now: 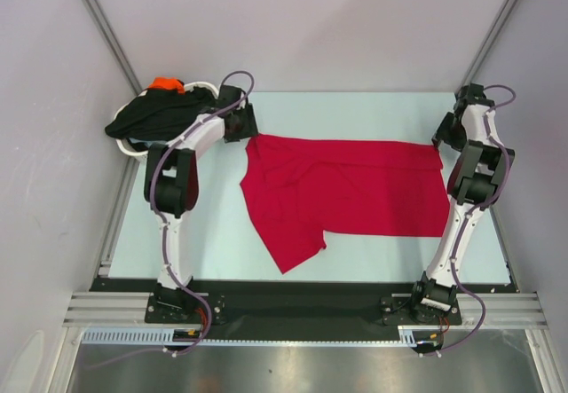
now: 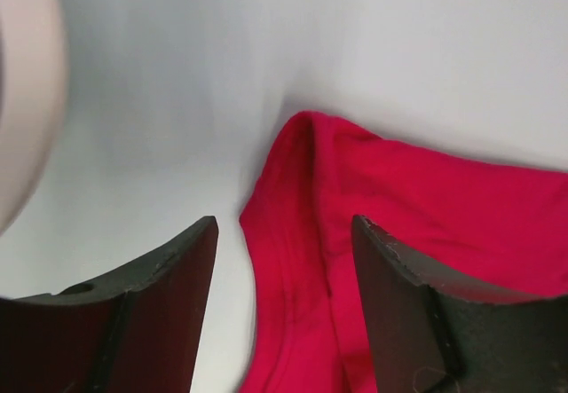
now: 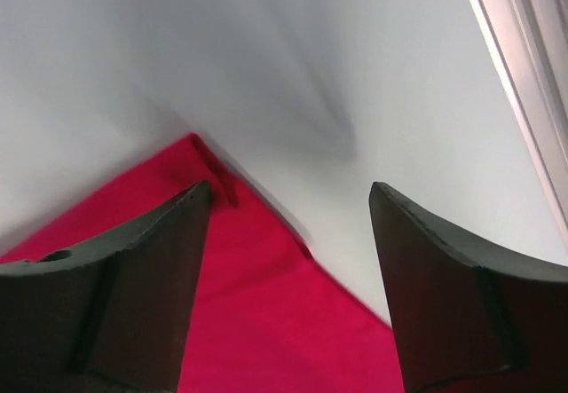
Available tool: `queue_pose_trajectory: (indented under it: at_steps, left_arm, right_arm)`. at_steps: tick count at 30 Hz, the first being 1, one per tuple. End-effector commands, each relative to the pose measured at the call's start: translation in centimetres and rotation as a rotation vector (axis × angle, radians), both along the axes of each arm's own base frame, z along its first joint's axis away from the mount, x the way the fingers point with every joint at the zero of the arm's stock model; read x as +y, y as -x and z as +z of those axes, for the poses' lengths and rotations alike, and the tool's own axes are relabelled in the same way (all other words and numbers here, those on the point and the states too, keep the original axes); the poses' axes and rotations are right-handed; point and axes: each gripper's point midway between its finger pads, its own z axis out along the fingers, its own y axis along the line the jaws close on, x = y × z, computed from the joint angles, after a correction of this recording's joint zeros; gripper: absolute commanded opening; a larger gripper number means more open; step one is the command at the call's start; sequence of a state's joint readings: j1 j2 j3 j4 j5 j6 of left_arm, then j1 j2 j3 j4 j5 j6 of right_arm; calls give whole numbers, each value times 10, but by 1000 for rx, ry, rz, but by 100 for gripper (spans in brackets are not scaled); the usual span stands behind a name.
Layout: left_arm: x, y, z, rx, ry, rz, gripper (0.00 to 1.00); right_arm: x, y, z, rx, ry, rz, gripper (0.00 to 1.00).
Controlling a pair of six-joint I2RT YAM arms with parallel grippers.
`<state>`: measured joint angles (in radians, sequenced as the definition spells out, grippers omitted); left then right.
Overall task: Fold and stack the t-shirts
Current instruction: Fold the tshirt
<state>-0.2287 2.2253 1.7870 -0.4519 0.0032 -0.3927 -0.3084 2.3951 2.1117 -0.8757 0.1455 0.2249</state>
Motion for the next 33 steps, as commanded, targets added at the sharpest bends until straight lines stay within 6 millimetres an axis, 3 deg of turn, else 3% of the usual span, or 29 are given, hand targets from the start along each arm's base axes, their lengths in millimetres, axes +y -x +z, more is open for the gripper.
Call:
queue_pose_trajectory:
  at_steps: [1, 6, 7, 8, 10, 11, 13, 14, 15, 17, 18, 19, 20, 21, 22, 23, 26, 27, 28, 29, 31, 32, 33]
  left_arm:
    - [7, 6, 83, -146, -28, 44, 67]
    - [4, 18, 103, -177, 2, 32, 67]
    - [0, 23, 104, -175, 5, 15, 67]
    - [-3, 25, 111, -189, 9, 8, 67]
    - [-11, 35, 112, -188, 16, -18, 67]
    - [-15, 39, 122, -209, 27, -26, 67]
    - [-27, 49, 124, -205, 37, -59, 66]
    - [-33, 55, 126, -204, 47, -81, 66]
    - [-36, 62, 139, -229, 52, -97, 66]
    - [-51, 83, 134, -218, 35, -158, 65]
    - [-54, 96, 140, -223, 25, -178, 64]
    - [-62, 116, 121, -186, -1, -215, 64]
    - [-59, 126, 115, -182, -28, -206, 64]
    - [-60, 137, 112, -181, -24, -205, 64]
    - [-57, 161, 101, -151, -18, -209, 64]
    - [-56, 173, 99, -131, 23, -175, 64]
    - [-52, 215, 89, -112, 66, -158, 63]
    - [-48, 221, 85, -122, 47, -144, 63]
    - [-45, 239, 71, -83, 43, -138, 63]
    - [-41, 247, 74, -78, 56, -127, 62]
    - [-28, 271, 58, -13, 51, -98, 61]
    - [-23, 278, 68, -47, 70, -89, 60]
    - [-17, 285, 64, -39, 67, -74, 58]
  right_arm:
    - [-13, 29, 85, -32, 73, -111, 77]
    - [5, 49, 144, -73, 147, -90, 79]
    - [10, 57, 142, -58, 146, -84, 79]
    - [14, 64, 162, -99, 155, -76, 79]
    - [21, 81, 152, -77, 130, -77, 80]
    - [24, 90, 161, -97, 121, -84, 80]
    - [32, 102, 160, -105, 84, -84, 80]
    - [39, 112, 150, -79, 60, -82, 80]
    - [48, 113, 162, -133, 33, -80, 80]
    - [75, 114, 158, -144, 10, -26, 81]
    - [86, 112, 166, -182, 6, 0, 82]
    - [99, 110, 166, -191, -9, 30, 83]
    - [121, 109, 163, -185, -19, 87, 84]
    - [132, 109, 162, -184, -25, 112, 91]
    - [143, 109, 161, -180, -26, 154, 92]
    - [159, 112, 159, -166, -33, 196, 99]
    - [172, 128, 152, -157, -73, 237, 100]
    - [177, 135, 133, -149, -97, 243, 100]
    - [177, 139, 128, -158, -100, 235, 100]
    - [181, 144, 134, -196, -117, 239, 100]
    - [187, 155, 126, -178, -146, 260, 100]
    - [186, 158, 130, -184, -131, 291, 100]
    - [198, 160, 133, -194, -121, 342, 100]
